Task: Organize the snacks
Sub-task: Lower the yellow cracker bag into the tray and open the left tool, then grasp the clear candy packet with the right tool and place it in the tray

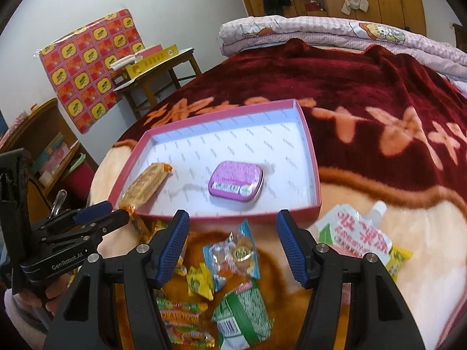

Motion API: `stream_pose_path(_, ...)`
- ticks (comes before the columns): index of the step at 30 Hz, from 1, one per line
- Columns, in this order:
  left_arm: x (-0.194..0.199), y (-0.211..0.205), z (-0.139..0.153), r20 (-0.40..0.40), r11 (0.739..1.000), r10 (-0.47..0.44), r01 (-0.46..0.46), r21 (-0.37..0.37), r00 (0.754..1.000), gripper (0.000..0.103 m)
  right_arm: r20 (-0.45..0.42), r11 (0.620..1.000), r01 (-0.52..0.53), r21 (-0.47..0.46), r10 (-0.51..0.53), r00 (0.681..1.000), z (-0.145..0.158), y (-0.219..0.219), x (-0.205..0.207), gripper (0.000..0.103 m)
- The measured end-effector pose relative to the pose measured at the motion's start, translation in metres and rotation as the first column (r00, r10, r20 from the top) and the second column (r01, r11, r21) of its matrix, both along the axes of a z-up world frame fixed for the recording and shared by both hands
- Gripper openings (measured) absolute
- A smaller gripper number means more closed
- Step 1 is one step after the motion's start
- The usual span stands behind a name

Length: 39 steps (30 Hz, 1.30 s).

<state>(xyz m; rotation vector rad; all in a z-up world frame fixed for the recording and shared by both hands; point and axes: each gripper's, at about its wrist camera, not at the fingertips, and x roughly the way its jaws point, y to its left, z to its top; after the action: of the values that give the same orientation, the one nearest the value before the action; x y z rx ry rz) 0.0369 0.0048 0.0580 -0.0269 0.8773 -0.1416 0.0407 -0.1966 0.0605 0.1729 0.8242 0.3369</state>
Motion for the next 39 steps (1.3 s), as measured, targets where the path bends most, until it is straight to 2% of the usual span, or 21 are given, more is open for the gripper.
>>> stream_pose_path(13,0.000,-0.003,-0.021,-0.056,1.000,0.004,-0.005,-0.011,0.998,0.046,-0.045,1.000,-0.002,-0.013,0.002,0.999,-0.018,-0.002,-0.007,0.063)
stream_pose_path(24,0.006,-0.005,-0.031,-0.062,1.000,0.009,-0.011,-0.027,0.998,0.046,-0.070,1.000,-0.003,-0.020,0.002,0.998,-0.030,-0.001,-0.001,0.063)
stream_pose_path(35,0.009,-0.010,-0.036,-0.046,1.000,0.007,-0.007,-0.006,0.999,0.045,-0.095,1.000,-0.016,0.027,0.018,0.995,-0.039,0.000,0.002,0.035)
stream_pose_path(39,0.009,-0.010,-0.036,-0.043,1.000,0.003,-0.003,-0.002,0.999,0.039,-0.095,0.999,-0.017,0.035,0.021,0.995,-0.038,0.000,0.001,0.032)
